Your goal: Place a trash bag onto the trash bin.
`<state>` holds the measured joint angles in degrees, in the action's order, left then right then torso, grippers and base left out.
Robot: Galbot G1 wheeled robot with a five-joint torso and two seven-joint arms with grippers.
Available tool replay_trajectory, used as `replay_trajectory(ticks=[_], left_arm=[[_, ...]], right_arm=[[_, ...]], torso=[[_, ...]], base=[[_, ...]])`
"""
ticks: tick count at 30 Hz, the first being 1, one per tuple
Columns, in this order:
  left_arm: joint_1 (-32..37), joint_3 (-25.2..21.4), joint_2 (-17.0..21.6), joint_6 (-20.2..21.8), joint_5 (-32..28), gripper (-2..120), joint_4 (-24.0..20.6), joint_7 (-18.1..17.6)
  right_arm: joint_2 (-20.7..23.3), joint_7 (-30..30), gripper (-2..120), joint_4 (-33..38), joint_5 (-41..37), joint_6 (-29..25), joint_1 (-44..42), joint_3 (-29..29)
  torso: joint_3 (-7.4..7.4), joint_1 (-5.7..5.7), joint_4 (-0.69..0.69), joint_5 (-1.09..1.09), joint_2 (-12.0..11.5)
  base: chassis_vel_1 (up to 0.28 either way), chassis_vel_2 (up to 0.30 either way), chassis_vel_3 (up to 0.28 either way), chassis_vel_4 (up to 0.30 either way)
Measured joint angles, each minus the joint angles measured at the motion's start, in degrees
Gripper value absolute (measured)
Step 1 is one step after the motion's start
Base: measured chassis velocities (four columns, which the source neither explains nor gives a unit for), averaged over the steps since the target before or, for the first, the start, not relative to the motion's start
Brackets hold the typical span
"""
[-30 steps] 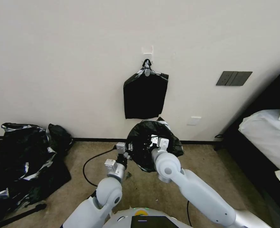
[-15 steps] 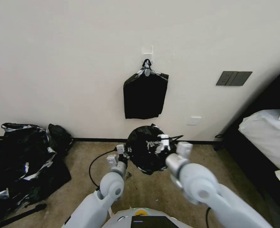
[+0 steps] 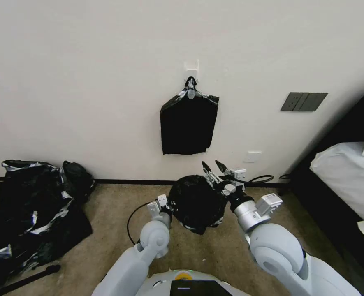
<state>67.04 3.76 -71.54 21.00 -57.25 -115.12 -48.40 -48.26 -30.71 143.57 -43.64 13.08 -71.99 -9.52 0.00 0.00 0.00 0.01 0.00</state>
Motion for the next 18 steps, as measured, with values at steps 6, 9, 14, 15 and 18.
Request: replay_trajectory(ticks=[6,9,14,15,18], left_arm=[[-0.1,1.7,-1.1,0.1,0.9,1,2.3,-1.3],[-0.1,2.4,-1.8,0.1,1.5,1,3.4,-1.3],[0.0,2.3,-2.2,0.2,1.8,1,4.3,-1.3],[0.1,2.3,-2.3,0.2,1.8,1,4.4,-1.3],[0.2,2.3,-2.4,0.2,1.8,1,4.5,-1.3]], right_arm=[[-1.0,-0.1,83,-0.1,0.0,0.0,0.8,0.0],[-1.1,-0.4,96,-0.2,-0.1,0.0,0.7,0.0],[-1.0,-0.6,100,-0.2,-0.4,0.0,0.7,0.1],[-1.0,-0.7,100,-0.2,-0.5,0.0,0.7,0.1],[-1.0,-0.8,100,-0.2,-0.8,0.1,0.6,0.2]], torso=[[0.0,0.0,0.01,-0.01,0.0],[0.0,0.0,-0.01,-0.02,0.0],[0.0,0.0,0.0,-0.02,0.0],[0.0,0.0,0.0,-0.01,0.0],[0.0,0.0,0.0,-0.01,0.0]], base=[[0.0,0.0,0.0,0.0],[0.0,0.0,0.0,0.0],[0.0,0.0,0.0,0.0],[0.0,0.0,0.0,0.0],[0.0,0.0,0.0,0.0]])
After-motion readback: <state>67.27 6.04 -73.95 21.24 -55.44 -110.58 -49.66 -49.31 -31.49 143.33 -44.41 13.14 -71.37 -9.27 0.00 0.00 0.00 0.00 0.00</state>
